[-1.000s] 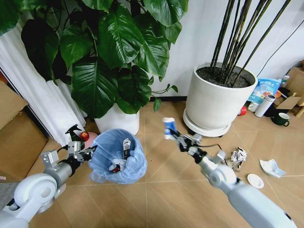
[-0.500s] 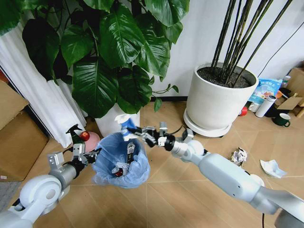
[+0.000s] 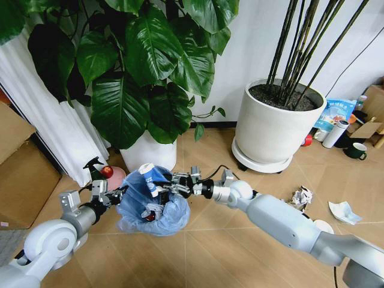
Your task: Pick up the trash bin and place the garbage on the floor into it.
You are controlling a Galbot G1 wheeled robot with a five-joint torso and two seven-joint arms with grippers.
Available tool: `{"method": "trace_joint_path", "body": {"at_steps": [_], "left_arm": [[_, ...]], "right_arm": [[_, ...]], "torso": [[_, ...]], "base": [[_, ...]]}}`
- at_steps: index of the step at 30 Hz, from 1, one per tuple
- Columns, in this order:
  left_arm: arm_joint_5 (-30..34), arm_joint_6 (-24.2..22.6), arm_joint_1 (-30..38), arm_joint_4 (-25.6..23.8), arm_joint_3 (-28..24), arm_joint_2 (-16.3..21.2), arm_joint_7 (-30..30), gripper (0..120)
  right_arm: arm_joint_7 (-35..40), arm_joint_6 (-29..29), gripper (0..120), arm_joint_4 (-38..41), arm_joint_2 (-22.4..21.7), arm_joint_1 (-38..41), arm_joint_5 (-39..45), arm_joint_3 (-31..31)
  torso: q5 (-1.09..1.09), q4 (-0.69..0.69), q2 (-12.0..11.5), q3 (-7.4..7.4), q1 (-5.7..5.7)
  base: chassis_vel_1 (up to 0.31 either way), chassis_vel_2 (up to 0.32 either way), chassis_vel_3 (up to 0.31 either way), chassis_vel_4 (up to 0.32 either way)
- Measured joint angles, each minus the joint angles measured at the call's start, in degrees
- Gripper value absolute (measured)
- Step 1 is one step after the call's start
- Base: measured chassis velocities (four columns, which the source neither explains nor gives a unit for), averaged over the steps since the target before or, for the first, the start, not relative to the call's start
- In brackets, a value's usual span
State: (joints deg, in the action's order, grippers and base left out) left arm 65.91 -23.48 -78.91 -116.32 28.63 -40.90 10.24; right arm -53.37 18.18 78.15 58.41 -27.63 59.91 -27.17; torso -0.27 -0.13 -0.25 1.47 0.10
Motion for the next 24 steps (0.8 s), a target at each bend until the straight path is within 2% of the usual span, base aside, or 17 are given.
{"method": "trace_joint_path", "body": {"at_steps": [1,4,5,8,10,12,13,15,17,18,21,22,24], "left_arm": [[0.0,0.0,0.0,0.0,0.0,0.0,0.0,0],[0.0,0.0,0.3,0.2,0.0,-0.1,0.0,0],[0.0,0.0,0.3,0.2,0.0,-0.1,0.0,0],[0.1,0.0,0.7,0.4,-0.1,-0.2,0.1,0],[0.1,0.0,0.7,0.4,-0.1,-0.3,0.2,0],[0.1,0.0,0.5,0.4,0.2,-0.6,0.3,0],[0.1,0.0,0.5,0.4,0.2,-0.6,0.3,0],[0.0,0.0,-0.3,0.2,0.8,-1.1,0.3,0],[-0.2,0.0,-0.9,0.0,1.1,-1.3,0.3,0],[-0.2,0.0,-0.9,0.0,1.1,-1.3,0.3,0],[-0.8,0.1,-1.9,-0.2,1.7,-1.7,0.1,0],[-0.8,0.1,-1.9,-0.2,1.7,-1.7,0.1,0],[-0.9,0.2,-2.1,-0.2,1.9,-1.9,0.1,0]], "right_arm": [[0.0,0.0,40,0.0,0.0,0.0,0.0,0.0],[-0.1,-0.4,53,0.8,-1.3,-0.8,0.1,1.0],[-0.1,-0.4,53,0.8,-1.3,-0.8,0.1,1.0],[0.0,-0.4,71,1.1,-1.8,-1.9,0.2,2.8],[0.9,-0.2,73,1.3,-2.1,-2.7,0.2,4.0],[5.5,0.6,84,1.7,-2.8,-4.9,0.5,6.6],[5.5,0.6,84,1.7,-2.8,-4.9,0.5,6.6],[12.9,3.1,94,2.2,-3.7,-8.6,0.2,9.7],[16.7,3.9,99,2.4,-4.1,-12.4,-0.8,12.5],[16.7,3.9,99,2.4,-4.1,-12.4,-0.8,12.5],[24.2,4.3,100,2.4,-4.2,-20.6,-4.7,19.0],[24.2,4.3,100,2.4,-4.2,-20.6,-4.7,19.0],[30.4,4.5,100,2.3,-4.0,-24.4,-7.7,22.8]], "torso": [[0.0,0.0,0.0,0.0,0.0],[0.0,0.01,0.0,0.0,0.0],[0.0,0.01,0.0,0.0,0.0],[0.01,0.01,0.0,0.0,0.0],[0.01,0.01,0.0,0.0,0.0],[0.01,0.02,0.0,0.0,0.0],[0.01,0.02,0.0,0.0,0.0],[0.0,0.02,0.0,0.0,0.0],[0.02,0.01,0.0,0.0,0.0],[0.02,0.01,0.0,0.0,0.0],[0.03,0.0,0.0,0.0,-0.01],[0.03,0.0,0.0,0.0,-0.01],[0.02,0.0,0.0,-0.01,-0.01]], "base": [[0.0,0.0,0.0,0.0],[0.0,0.0,0.0,0.0],[0.0,0.0,0.0,0.0],[0.0,0.0,0.0,0.0],[0.0,0.0,0.0,0.0],[0.0,0.0,0.0,0.0],[0.0,0.0,0.0,0.0],[0.0,0.0,0.0,0.0],[0.0,0.0,0.0,0.0],[0.0,0.0,0.0,0.0],[0.0,0.0,0.0,0.0],[0.0,0.0,0.0,0.0],[0.0,0.0,0.0,0.0]]}}
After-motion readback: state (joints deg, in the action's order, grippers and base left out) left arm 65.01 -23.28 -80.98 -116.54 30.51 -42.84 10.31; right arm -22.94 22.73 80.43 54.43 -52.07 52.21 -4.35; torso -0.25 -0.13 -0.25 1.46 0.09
